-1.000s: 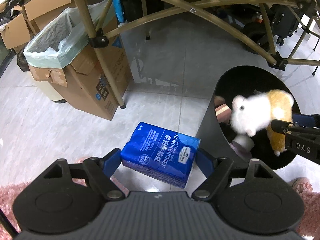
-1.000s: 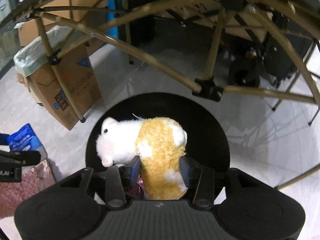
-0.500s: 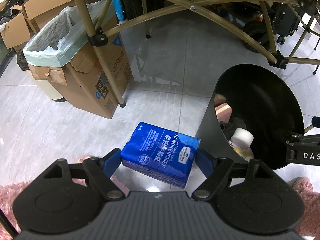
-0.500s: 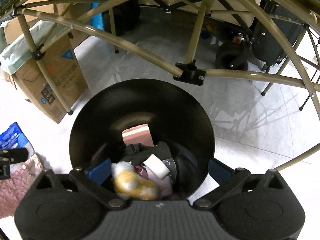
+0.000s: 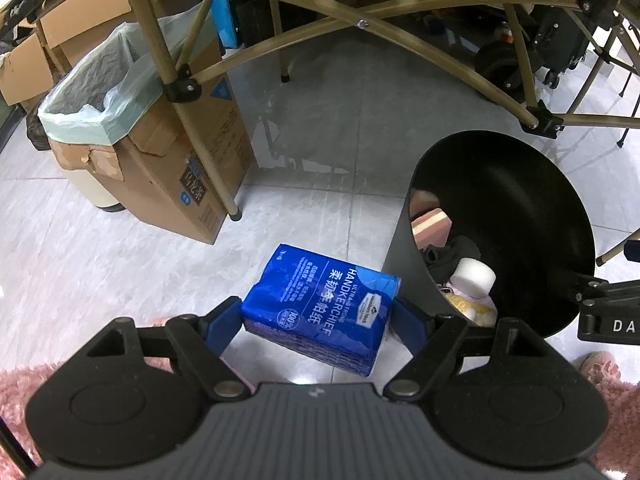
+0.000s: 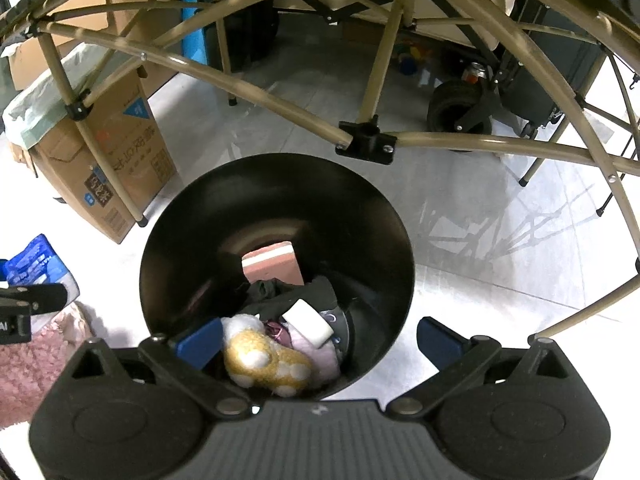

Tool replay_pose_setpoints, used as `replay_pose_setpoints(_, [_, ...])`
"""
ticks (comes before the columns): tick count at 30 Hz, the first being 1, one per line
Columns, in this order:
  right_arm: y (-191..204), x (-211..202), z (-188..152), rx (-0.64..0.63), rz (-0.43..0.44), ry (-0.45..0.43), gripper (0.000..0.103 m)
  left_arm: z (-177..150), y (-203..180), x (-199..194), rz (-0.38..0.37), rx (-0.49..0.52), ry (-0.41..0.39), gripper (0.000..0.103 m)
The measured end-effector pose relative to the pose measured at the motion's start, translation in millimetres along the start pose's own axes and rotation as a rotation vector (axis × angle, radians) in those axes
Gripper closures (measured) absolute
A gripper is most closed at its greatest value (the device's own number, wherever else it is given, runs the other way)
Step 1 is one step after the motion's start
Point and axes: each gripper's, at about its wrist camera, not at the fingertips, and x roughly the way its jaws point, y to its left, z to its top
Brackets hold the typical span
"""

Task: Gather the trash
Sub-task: 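Move the left gripper over the bin opening and release the tissue box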

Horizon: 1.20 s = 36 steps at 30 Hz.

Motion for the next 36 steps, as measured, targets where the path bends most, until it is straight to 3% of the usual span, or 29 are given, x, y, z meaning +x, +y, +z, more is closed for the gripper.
replay_pose_setpoints(20, [-37.5, -27.2, -12.4, 0.079, -0.024, -0.041, 0.000, 7.9, -35.6, -12.6, -0.017, 0.077, -0.057, 0.022])
replay_pose_setpoints(36, [-77.4, -42.8, -32.2, 0.175, -0.070, -0.047, 0.000, 10.9, -96.4, -10.7, -0.058, 0.228, -0.078, 0.022])
